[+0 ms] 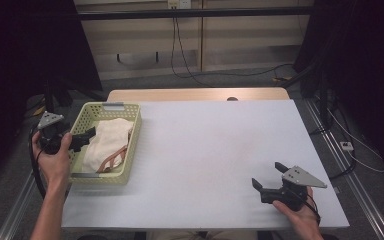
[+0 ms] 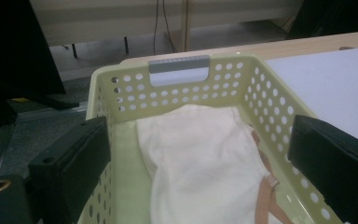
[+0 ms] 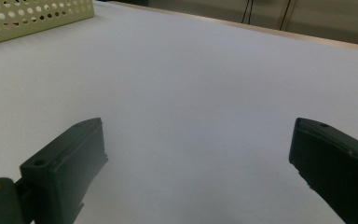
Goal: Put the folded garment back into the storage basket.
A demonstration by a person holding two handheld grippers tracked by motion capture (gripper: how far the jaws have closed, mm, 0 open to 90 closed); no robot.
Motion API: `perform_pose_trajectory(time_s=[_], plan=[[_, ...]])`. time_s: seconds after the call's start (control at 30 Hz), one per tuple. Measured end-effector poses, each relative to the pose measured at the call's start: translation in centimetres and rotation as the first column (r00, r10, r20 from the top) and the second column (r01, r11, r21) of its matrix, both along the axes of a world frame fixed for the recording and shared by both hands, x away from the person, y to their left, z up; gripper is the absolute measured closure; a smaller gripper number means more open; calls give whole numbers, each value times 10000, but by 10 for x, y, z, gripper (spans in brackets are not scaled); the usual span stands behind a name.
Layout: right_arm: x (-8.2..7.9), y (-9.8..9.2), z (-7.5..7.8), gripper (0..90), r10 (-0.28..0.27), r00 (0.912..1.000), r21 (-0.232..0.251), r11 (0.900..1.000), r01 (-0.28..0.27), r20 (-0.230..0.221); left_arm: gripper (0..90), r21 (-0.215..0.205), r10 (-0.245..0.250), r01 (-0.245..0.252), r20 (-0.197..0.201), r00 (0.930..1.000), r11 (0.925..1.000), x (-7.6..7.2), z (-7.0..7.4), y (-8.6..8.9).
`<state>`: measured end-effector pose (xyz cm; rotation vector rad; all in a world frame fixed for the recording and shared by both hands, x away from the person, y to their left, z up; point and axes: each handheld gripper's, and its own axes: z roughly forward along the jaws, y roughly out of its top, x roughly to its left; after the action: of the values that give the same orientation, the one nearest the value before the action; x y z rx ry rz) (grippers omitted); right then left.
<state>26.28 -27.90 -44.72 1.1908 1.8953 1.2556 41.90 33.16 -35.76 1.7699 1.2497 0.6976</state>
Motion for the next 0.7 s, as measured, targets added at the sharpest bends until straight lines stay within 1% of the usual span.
perform_pose_trajectory(time_s=[0.07, 0.13, 0.17, 0.27, 0.37, 0.47, 0.53, 0.57, 0.63, 0.7], plan=[[0, 0, 0, 35, -5, 10000, 4, 10000, 5, -1, 61, 22, -29, 29, 89, 10000, 10000, -3, 1, 0], [0, 0, 0, 35, -17, 10000, 0, 10000, 17, 6, 61, -221, -104, 109, 197, 9998, 9997, -7, 2, 1], [0, 0, 0, 35, -16, 10000, -6, 10000, 16, 11, 61, -252, -131, 136, 204, 9997, 9996, -10, 3, 1], [0, -1, 0, 35, -3, 10000, -11, 10000, 3, 20, 62, -144, -206, 210, 269, 9994, 9997, -15, 5, 0], [0, 0, 0, 35, -5, 10000, -2, 10000, 5, -4, 62, -148, -258, 264, 370, 9990, 9995, -20, 7, -1], [0, 0, 0, 35, 0, 10000, -18, 10000, 0, 34, 62, -272, -338, 349, 396, 9986, 9990, -24, 7, -1], [-1, -1, 0, 35, 1, 10000, -9, 10000, -1, 34, 62, -176, -302, 310, 455, 9985, 9994, -26, 6, -1], [-1, -1, 0, 35, 1, 10000, -6, 10000, -1, 37, 62, -118, -268, 273, 415, 9988, 9996, -27, 4, 0], [-1, -1, 0, 35, 0, 10000, -3, 10000, 0, 38, 62, -173, -236, 242, 315, 9992, 9996, -28, 1, 2], [-1, -1, 0, 35, 3, 10000, -18, 10000, -3, 38, 62, -66, -157, 159, 280, 9995, 9999, -31, -2, 3]])
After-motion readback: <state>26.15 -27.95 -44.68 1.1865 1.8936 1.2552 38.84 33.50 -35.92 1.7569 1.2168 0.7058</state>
